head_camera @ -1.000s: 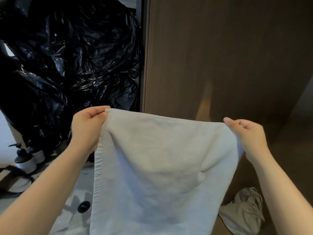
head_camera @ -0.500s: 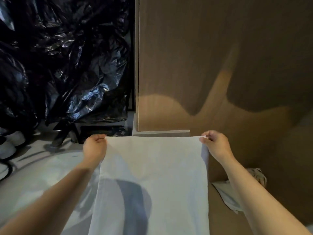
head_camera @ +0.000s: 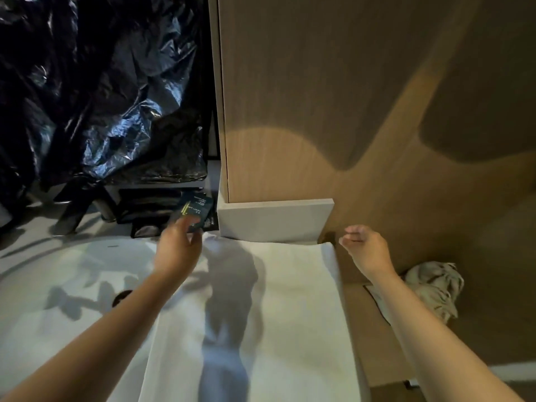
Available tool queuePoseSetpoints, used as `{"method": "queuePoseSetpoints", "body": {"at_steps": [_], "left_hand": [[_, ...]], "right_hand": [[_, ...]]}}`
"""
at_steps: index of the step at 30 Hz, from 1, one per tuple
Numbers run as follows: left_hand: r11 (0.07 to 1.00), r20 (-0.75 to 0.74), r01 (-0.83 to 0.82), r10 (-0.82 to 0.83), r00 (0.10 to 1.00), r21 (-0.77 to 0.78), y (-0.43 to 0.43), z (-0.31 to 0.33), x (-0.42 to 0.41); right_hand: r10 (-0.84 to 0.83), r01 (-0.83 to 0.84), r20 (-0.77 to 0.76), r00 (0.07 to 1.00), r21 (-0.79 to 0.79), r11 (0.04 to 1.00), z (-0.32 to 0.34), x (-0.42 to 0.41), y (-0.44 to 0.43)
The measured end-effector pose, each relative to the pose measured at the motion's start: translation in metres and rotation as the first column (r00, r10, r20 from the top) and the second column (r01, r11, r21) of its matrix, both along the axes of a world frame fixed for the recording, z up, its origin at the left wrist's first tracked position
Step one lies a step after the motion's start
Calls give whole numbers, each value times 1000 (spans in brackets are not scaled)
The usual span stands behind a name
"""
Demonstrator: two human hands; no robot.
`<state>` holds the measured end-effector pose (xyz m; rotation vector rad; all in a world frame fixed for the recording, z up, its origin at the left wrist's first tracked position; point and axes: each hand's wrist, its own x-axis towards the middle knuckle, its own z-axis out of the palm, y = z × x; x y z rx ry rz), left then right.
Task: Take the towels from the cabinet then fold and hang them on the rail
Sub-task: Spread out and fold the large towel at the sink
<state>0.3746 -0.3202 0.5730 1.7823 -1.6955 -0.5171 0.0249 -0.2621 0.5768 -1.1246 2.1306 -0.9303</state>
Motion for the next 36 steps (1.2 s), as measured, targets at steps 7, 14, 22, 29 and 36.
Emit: {"method": "queuePoseSetpoints", "body": {"at_steps": [7,14,22,29,36], "left_hand": [[887,-28,449,-449,893,110,100,-7,-50],[700,50,673,-701,712,240,171,-41,-80],[599,370,652,-801,471,466,185,-72,-96],[581,287,645,-811,510,497,187,-67,-102],[561,272,583,-815,511,588,170,-64,-105]], "right_hand": [[1,0,13,1000,-38,999,-14,21,85],[-149,140,117,982,82,987,-53,34,222],[-246,183,301,922,222,958,-99,65,328],[-260,200,555,790,167,965,-94,75,333],[-247,345,714,655,8,939,-69,84,336]]}}
